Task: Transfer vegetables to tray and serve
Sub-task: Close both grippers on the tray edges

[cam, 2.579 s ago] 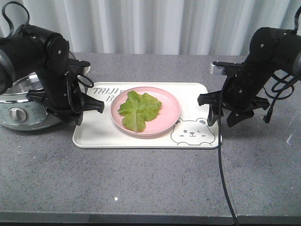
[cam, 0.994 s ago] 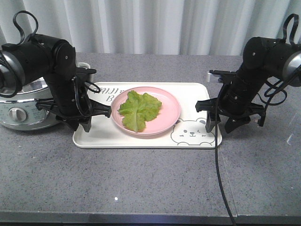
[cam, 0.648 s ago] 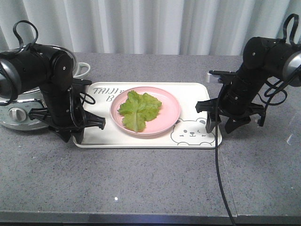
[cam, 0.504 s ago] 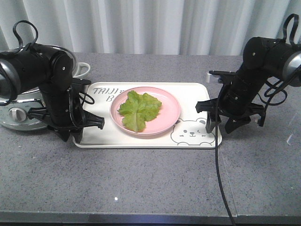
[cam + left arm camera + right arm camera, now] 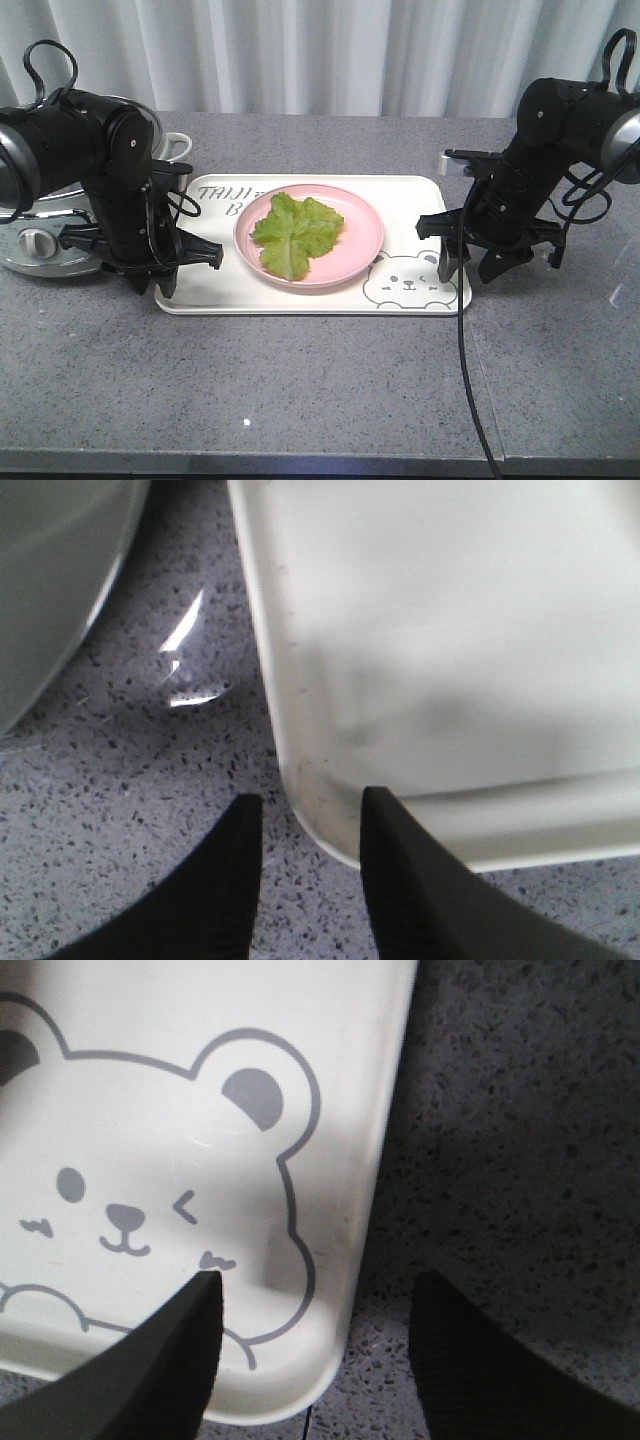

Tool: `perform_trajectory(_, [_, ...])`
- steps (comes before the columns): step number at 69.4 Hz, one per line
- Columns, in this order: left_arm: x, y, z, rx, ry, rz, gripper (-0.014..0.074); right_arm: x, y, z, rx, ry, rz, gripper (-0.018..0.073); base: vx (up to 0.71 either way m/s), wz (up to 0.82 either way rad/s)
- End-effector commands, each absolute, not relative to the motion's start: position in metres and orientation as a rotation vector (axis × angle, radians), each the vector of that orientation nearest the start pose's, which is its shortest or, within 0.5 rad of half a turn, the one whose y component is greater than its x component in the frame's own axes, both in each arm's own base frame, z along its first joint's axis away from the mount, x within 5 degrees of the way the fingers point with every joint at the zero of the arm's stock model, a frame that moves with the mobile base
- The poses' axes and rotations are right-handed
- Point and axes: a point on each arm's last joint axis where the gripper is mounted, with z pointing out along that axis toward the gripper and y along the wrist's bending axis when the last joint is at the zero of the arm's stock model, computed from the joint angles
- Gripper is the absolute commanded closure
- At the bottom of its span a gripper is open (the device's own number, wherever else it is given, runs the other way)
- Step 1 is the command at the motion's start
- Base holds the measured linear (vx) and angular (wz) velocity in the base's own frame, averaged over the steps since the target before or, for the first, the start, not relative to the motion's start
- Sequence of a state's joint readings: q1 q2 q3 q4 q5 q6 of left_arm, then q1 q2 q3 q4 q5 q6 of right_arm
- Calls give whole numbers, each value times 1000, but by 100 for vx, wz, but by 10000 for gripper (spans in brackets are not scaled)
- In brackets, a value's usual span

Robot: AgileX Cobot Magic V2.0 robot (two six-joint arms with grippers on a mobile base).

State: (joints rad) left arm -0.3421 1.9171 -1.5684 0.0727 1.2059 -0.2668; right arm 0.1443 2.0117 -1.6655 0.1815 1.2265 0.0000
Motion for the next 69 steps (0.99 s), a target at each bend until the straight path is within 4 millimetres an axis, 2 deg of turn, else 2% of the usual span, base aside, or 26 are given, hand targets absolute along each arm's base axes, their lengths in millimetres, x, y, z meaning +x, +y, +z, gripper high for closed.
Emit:
perform_trajectory(1, [366, -123, 270, 125, 2925, 16, 351, 402, 71, 258, -138, 2976, 267, 147, 0, 0])
perform_trajectory(16, [365, -123, 269, 126, 2929, 19, 351, 401, 66, 257, -144, 2993, 191, 147, 0, 0])
perform_trajectory(55, [366, -123, 269, 127, 2920, 15, 351, 403, 69, 255, -114, 2982, 228, 147, 0, 0])
perform_trajectory(69, [369, -123, 253, 132, 2992, 56, 351, 405, 70, 246, -110, 3007, 234, 147, 0, 0])
